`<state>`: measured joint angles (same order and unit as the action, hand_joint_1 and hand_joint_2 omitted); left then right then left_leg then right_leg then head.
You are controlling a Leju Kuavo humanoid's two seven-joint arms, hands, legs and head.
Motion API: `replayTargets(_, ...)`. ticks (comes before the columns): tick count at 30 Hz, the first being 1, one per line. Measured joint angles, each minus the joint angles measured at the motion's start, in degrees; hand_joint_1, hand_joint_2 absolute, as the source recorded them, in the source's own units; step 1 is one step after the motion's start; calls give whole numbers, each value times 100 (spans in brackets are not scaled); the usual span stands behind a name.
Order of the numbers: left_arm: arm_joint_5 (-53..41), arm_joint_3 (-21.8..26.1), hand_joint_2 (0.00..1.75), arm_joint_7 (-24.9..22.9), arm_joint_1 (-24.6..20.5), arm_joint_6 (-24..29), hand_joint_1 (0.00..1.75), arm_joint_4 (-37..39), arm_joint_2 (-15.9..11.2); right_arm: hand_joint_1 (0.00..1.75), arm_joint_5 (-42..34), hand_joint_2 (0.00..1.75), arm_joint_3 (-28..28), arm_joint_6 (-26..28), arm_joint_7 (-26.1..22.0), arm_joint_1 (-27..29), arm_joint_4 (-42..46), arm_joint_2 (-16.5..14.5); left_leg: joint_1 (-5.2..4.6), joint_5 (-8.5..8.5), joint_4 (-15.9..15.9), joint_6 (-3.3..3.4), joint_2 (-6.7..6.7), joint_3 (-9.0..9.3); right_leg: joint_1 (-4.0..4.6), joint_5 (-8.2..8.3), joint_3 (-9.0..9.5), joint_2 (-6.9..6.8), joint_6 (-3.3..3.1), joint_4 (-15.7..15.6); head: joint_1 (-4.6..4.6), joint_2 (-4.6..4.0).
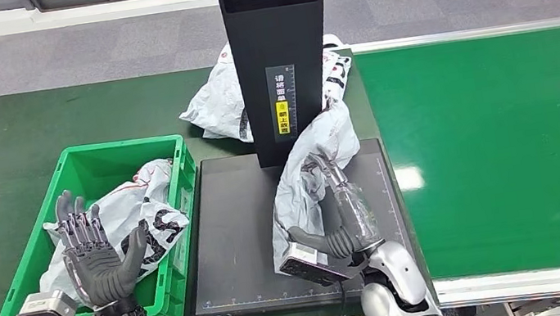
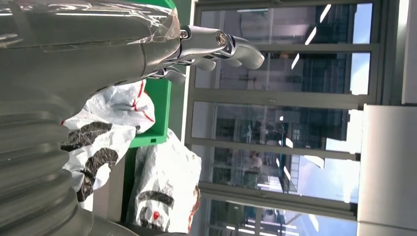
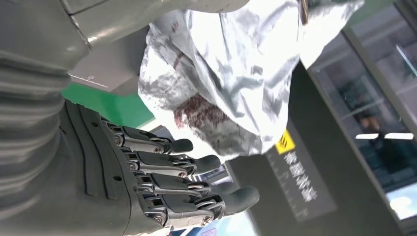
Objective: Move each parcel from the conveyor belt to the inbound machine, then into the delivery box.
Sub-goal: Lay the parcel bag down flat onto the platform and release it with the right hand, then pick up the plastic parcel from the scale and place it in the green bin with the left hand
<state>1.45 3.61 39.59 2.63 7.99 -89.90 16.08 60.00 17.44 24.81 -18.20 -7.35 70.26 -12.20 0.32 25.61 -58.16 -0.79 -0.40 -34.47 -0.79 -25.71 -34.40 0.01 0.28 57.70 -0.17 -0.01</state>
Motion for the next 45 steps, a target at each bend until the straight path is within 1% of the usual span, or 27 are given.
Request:
replayTargets(3, -27, -4, 175, 18, 0, 118, 0, -1, -1, 0, -175, 175, -33, 339, -115, 21, 65, 0, 0, 0, 0, 0, 0, 0, 0, 0, -1, 0, 0, 0, 0, 0)
replayTargets(6, -129, -33, 175, 45, -9, 294, 0, 2, -3, 0, -157, 175, -136, 994, -255, 82, 252, 0, 0, 0, -1, 0, 0, 1, 0, 0, -3, 0, 0, 0, 0, 0)
replayTargets(8, -277, -72, 175, 51, -20, 488, 0, 5, -5, 0, 134, 175, -317, 1374, -440, 169, 468, -33, -1, 0, -1, 0, 0, 2, -1, 0, -3, 1, 0, 0, 0, 1)
replayTargets(10, -458, -144, 175, 54, -36, 736, 0, 1, -10, 0, 524, 175, -718, 1511, -834, 275, 787, -176, -1, 0, -1, 0, 0, 2, -1, 0, -3, 1, 0, -1, -1, 1)
replayTargets(12, -633, -243, 175, 56, -51, 1000, 0, -39, -19, 0, 665, 175, -1255, 1536, -1182, 351, 1092, -323, -1, 1, -1, 1, -3, 1, -1, 0, 0, -2, 1, -1, 1, 0)
replayTargets(13, -708, -290, 175, 57, -54, 1129, 0, -79, -23, 0, 632, 175, -1505, 1538, -1262, 377, 1210, -359, -1, 1, -2, 1, -5, 1, -1, -1, 2, -4, 1, -1, 1, 0)
replayTargets(17, -993, -478, 175, 58, -63, 1576, 0, -298, -43, 0, 426, 175, -2279, 1539, -1421, 441, 1555, -396, -6, 5, -2, 7, -1, 1, -5, 0, 3, -4, 3, -1, 2, 1)
replayTargets(20, -1088, -598, 175, 58, -71, 1712, 0, -414, -55, 0, 366, 175, -2617, 1538, -1474, 470, 1712, -404, -9, 5, -2, 7, 0, 2, -7, 0, 3, -3, 3, -2, 2, 1)
replayTargets(25, -1112, -695, 175, 58, -81, 1746, 0, -489, -60, 0, 349, 175, -2834, 1538, -1489, 495, 1826, -409, -8, 5, -2, 6, 1, 4, -5, 1, 3, -2, 3, -1, 1, 0)
replayTargets(28, -1223, -768, 175, 58, -93, 1859, 0, -533, -74, 0, 270, 175, -2944, 1538, -1504, 515, 1969, -409, -8, 4, -3, 6, 1, 5, -6, 1, 2, -3, 3, -1, 1, 0)
replayTargets(32, -1774, -1090, 175, 58, -221, 2069, 0, -562, -115, 0, -78, 175, -3183, 1538, -1691, 532, 2422, -410, -9, 5, -4, 7, 0, 4, -7, 1, 3, -4, 3, -2, 2, 1)
replayTargets(34, -2327, -1356, 175, 58, -391, 2365, 0, -549, -130, 0, -152, 175, -3281, 1538, -1732, 527, 2582, -412, -10, 5, -5, 8, 0, 4, -8, 2, 4, -3, 5, -2, 2, 1)
replayTargets(37, -3328, -1818, 175, 50, -708, 2974, 0, -447, -133, 0, -78, 175, -3316, 1534, -1703, 478, 2636, -413, -13, 5, -6, 9, 1, 5, -12, 5, 4, -2, 9, -2, 2, 0)
replayTargets(38, -3584, -1950, 175, 32, -817, 3069, 0, -377, -127, 0, -49, 175, -3317, 1532, -1697, 443, 2636, -413, -13, 5, -6, 10, 1, 5, -13, 6, 5, -2, 10, -2, 2, 0)
replayTargets(41, -3906, -2213, 175, -87, -1147, 3047, 0, -81, -93, 0, -9, 175, -3329, 1532, -1709, 307, 2616, -416, -13, 0, -6, 13, 1, 6, -13, 11, 5, -2, 12, -2, 2, 0)
replayTargets(45, -3884, -2475, 175, -341, -1574, 2671, 0, 547, -13, 0, 17, 175, -3383, 1532, -1791, 139, 2535, -427, -13, -8, -6, 16, 1, 6, -12, 14, 6, -2, 12, -2, 2, -1)
